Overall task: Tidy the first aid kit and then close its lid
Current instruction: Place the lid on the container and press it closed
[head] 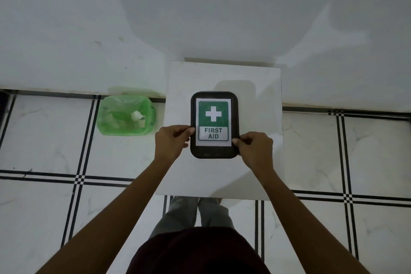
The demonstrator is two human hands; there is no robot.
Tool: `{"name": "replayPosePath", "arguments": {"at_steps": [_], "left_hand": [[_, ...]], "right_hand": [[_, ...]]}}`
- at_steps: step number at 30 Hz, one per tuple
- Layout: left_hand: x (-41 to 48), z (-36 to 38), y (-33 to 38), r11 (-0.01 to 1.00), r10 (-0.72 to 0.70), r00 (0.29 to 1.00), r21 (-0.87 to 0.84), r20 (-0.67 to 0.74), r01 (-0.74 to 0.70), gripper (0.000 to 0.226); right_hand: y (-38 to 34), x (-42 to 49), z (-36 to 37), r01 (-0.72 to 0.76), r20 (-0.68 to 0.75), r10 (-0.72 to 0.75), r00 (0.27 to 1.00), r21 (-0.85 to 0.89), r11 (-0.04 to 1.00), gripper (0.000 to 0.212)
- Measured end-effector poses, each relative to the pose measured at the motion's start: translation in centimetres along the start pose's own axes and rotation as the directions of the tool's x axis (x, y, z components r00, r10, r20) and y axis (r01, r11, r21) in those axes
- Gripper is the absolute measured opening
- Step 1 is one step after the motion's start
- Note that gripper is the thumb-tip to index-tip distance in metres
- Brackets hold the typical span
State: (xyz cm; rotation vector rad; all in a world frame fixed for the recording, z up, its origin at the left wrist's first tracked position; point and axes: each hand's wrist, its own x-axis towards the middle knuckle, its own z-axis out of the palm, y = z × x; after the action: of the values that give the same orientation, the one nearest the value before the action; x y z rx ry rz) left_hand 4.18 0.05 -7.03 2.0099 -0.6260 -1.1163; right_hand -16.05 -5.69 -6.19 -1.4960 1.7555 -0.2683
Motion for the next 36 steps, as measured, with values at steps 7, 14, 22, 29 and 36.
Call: {"name": "replayPosePath", "arguments": {"at_steps": [7,14,22,29,36], "left_hand": [[2.4,0.8,2.4,0.997,0.067,0.998,0.044,-0.001,-0.067,0.020],[0.6,0.5,1.1,0.999,0.011,1.000,0.046,0.006,-0.011,0.015],[0.8,0.3,1.1,0.997,-0.069,0.997,0.046,0.044,0.067,0.017],[-0.1,-0.7,0.2,0.977,-0.209,0.950,0.012,0.232,0.212,0.029],[0.1,-0.3,0.0,0.978,-0.203,0.965,-0.017,0.166,0.209,0.024]], "right_hand": [[-0.2,0.5,0.3,-0.024,-0.040,0.026,0.999,0.036,0.999,0.022],[0.4,0.4,0.2,-0.025,-0.005,0.025,1.000,0.022,0.999,0.020],[0.1,0.6,-0.1,-0.066,0.036,0.063,0.997,0.071,0.995,0.020],[0.1,0.2,-0.2,-0.134,0.068,0.124,0.990,0.191,0.972,0.017],[0.5,0.4,0.6,-0.093,0.058,0.088,0.994,0.078,0.993,0.013]]}}
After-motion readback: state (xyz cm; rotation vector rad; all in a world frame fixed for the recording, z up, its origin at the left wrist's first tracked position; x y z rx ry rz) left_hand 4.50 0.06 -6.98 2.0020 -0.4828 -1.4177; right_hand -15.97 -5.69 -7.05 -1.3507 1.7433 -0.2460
